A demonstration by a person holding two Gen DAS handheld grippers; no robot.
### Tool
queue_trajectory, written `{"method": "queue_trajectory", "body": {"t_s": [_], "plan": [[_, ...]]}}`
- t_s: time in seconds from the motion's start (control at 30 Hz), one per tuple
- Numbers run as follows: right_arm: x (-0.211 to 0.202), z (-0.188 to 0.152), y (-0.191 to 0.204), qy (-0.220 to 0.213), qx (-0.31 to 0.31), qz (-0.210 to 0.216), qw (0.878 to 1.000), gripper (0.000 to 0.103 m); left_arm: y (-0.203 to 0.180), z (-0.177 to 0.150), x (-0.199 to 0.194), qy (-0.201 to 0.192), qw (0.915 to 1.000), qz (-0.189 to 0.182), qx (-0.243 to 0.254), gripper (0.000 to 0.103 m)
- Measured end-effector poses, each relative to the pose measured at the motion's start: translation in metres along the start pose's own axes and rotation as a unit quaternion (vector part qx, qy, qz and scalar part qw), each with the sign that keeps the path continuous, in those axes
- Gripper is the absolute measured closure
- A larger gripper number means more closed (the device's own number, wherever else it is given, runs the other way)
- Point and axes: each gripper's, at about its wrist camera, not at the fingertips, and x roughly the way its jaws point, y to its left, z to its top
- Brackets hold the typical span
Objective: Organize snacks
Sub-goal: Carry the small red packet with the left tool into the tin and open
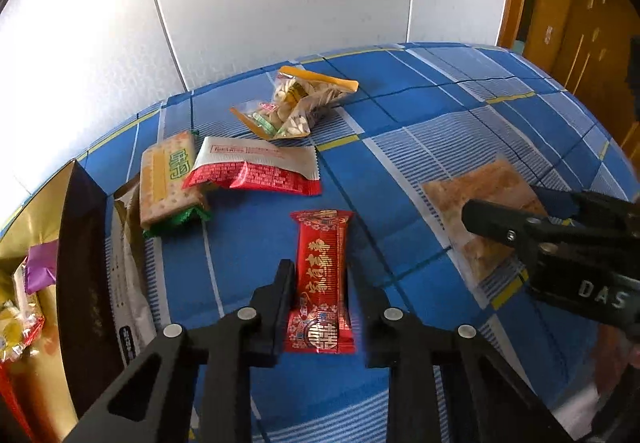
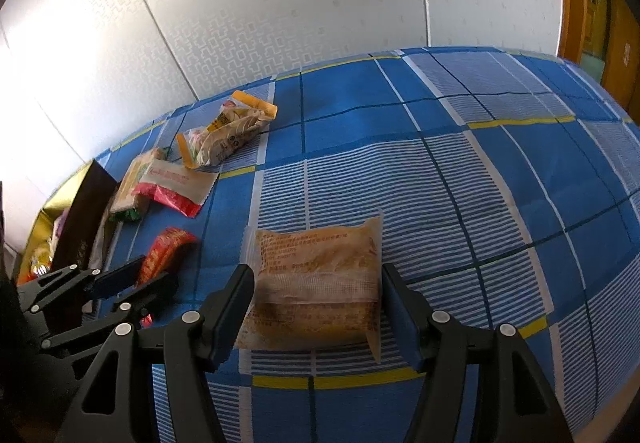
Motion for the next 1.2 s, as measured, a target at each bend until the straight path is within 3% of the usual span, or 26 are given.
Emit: {"method": "queue_trajectory", "body": {"t_s": [0.2, 0.53, 0.77, 1.2], "plan": [[0.0, -0.001, 0.002, -0.002, -0.008, -0.008, 1.0, 0.04, 0.005, -0.01, -0.018, -0.011, 0.9988, -0.029, -0.037, 0.078], [0.0, -0.002, 0.003, -0.006, -0.014, -0.015, 1.0, 0.04, 0.023, -0.029, -0.064, -0.051, 0.9957, -0.037, -0.068, 0.078], [0.0, -0.002, 0.005, -0.009, -0.023, -0.021, 0.999, 0.04, 0.065, -0.047, -0.088, -0.066, 0.9895, -0.029, -0.125, 0.078], [0.001, -0.003, 0.006, -0.012, -0.037, -0.028, 0.999, 0.041, 0.165, -0.083, -0.122, -0.079, 0.9671, 0.017, -0.241, 0.078]]}}
